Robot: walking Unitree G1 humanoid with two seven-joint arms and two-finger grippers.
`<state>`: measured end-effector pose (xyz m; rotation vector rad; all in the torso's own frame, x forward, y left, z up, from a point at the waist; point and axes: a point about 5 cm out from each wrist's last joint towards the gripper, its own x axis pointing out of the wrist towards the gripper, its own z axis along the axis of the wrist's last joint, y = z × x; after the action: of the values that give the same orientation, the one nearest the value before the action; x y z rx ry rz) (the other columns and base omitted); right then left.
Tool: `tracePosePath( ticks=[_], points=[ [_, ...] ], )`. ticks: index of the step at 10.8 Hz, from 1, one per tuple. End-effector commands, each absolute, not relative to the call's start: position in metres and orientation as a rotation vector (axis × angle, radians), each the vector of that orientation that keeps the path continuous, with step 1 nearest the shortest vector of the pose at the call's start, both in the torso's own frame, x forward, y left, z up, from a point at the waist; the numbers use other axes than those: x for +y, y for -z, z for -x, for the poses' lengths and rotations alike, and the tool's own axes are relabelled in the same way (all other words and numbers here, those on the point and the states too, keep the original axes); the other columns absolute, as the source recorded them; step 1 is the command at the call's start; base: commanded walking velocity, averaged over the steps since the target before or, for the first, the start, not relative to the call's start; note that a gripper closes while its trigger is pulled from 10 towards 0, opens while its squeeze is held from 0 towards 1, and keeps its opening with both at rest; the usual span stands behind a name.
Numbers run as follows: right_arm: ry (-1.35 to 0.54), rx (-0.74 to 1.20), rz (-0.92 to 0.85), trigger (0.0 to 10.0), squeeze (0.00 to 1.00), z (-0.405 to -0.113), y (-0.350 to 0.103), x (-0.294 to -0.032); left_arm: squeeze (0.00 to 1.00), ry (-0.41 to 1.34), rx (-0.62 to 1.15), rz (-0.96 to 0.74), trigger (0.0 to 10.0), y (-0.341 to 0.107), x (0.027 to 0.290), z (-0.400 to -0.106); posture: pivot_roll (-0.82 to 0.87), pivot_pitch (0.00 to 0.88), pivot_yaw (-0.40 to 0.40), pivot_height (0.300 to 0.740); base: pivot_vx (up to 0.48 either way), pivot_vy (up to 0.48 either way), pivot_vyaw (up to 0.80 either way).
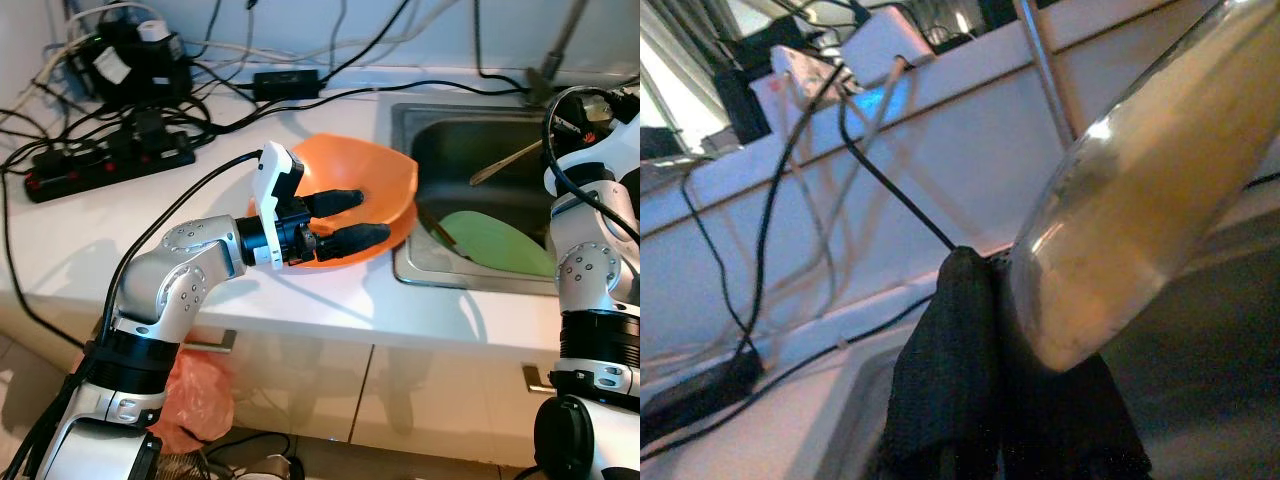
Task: Kitchen organization
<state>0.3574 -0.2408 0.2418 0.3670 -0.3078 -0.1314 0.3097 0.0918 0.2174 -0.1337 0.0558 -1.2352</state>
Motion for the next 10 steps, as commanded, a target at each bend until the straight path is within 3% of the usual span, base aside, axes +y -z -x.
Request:
tracePosePath(
  ticks=[1, 2, 3, 4, 5, 6, 7, 10],
  points=[
    [0.132, -0.295, -0.335, 0.0, 0.0, -0.358, -0.237, -0.238, 0.87, 1.24, 0.055, 0.093, 10.0, -0.217, 0.094, -0.308, 0.07, 0.062, 0.071, 0.74, 0.0, 0.0, 0.0],
    [0.13, -0.282, -0.331, 0.0, 0.0, -0.359, -0.234, -0.238, 0.87, 1.239, 0.055, 0.083, 10.0, -0.216, 0.094, -0.308, 0.07, 0.062, 0.07, 0.74, 0.0, 0.0, 0.0],
    [0.08, -0.183, -0.261, 2.7, 0.0, -0.361, -0.218, -0.231, 0.87, 1.229, 0.059, 0.021, 10.0, -0.213, 0.095, -0.309, 0.07, 0.063, 0.07, 0.74, 0.0, 0.0, 0.0],
    [0.051, -0.116, -0.219, 9.0, 0.0, -0.36, -0.205, -0.227, 0.72, 1.233, 0.062, 0.001, 10.0, -0.212, 0.095, -0.308, 0.08, 0.063, 0.068, 0.74, 0.0, 0.0, 0.0],
    [0.018, -0.047, -0.173, 10.0, 0.0, -0.358, -0.19, -0.224, 0.54, 1.237, 0.062, 0.007, 10.0, -0.212, 0.095, -0.308, 0.08, 0.063, 0.069, 0.74, 0.0, 0.0, 0.0],
    [-0.007, -0.017, -0.16, 10.0, 0.0, -0.357, -0.184, -0.223, 0.31, 1.236, 0.063, -0.001, 10.0, -0.212, 0.095, -0.308, 0.08, 0.062, 0.072, 0.74, 0.0, 0.0, 0.0],
    [-0.009, -0.015, -0.139, 10.0, 0.0, -0.36, -0.184, -0.226, 0.0, 1.24, 0.062, -0.011, 10.0, -0.212, 0.095, -0.308, 0.08, 0.062, 0.073, 0.74, 0.0, 0.0, 0.0],
    [-0.005, 0.024, -0.026, 10.0, 0.02, -0.371, -0.189, -0.236, 0.0, 1.244, 0.061, -0.019, 10.0, -0.213, 0.096, -0.308, 0.08, 0.064, 0.073, 0.74, 0.0, 0.0, 0.0]
  ],
)
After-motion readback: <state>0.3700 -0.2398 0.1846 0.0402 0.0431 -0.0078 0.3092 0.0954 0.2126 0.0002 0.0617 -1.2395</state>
